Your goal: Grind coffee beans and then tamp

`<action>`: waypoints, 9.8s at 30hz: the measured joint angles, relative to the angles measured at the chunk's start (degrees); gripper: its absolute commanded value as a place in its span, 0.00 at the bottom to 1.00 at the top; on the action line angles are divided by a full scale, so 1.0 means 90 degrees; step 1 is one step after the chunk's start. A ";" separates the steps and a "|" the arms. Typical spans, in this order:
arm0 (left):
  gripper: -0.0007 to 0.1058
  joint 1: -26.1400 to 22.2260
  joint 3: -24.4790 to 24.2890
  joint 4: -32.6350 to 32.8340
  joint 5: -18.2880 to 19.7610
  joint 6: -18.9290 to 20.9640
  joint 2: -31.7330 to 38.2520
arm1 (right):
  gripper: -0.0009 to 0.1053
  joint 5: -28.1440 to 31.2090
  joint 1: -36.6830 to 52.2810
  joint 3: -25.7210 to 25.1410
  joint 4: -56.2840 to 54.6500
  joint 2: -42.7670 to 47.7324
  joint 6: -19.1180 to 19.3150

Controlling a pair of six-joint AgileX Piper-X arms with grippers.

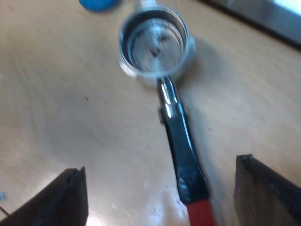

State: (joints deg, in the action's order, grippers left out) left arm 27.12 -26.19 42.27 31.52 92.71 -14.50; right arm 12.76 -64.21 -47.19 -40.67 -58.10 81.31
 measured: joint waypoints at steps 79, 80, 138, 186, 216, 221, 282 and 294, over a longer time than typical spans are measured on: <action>0.75 -0.1271 0.0595 -0.4081 -0.1402 -0.0014 -0.5295 | 0.63 -0.0624 0.0000 -0.0083 0.1981 0.0533 0.1554; 0.75 -0.1271 0.0595 -0.4127 -0.1399 -0.0014 -0.5345 | 0.63 -0.0624 0.0000 -0.0083 0.1981 0.0533 0.1554; 0.01 -0.1271 0.0608 -0.1703 -0.1413 -0.0079 -0.2287 | 0.63 -0.0584 0.0000 -0.0083 0.1960 0.0533 0.1370; 0.01 -0.0130 -0.0829 0.0445 -0.1249 -0.0150 -0.1093 | 0.58 0.0422 0.0000 0.1220 0.0766 0.2452 0.1443; 0.01 -0.0095 -0.1454 0.0136 -0.1305 -0.0487 -0.2912 | 0.58 0.0424 0.0000 0.1220 0.0787 0.2452 0.1443; 0.01 0.0380 -0.1467 -0.0046 -0.1450 -0.0487 -0.3039 | 0.58 0.0424 0.0000 0.1220 0.0787 0.2452 0.1443; 0.01 0.1748 -0.1484 -0.2226 -0.2748 -0.0504 -0.6120 | 0.58 0.0424 0.0000 0.1220 0.0787 0.2452 0.1443; 0.01 0.1748 -0.1484 -0.2335 -0.2744 -0.0504 -0.6118 | 0.58 0.0424 0.0000 0.1220 0.0787 0.2452 0.1443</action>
State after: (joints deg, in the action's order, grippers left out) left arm 42.86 -39.55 21.26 6.82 88.17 -69.57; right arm 16.58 -64.21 -36.21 -33.58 -36.04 94.29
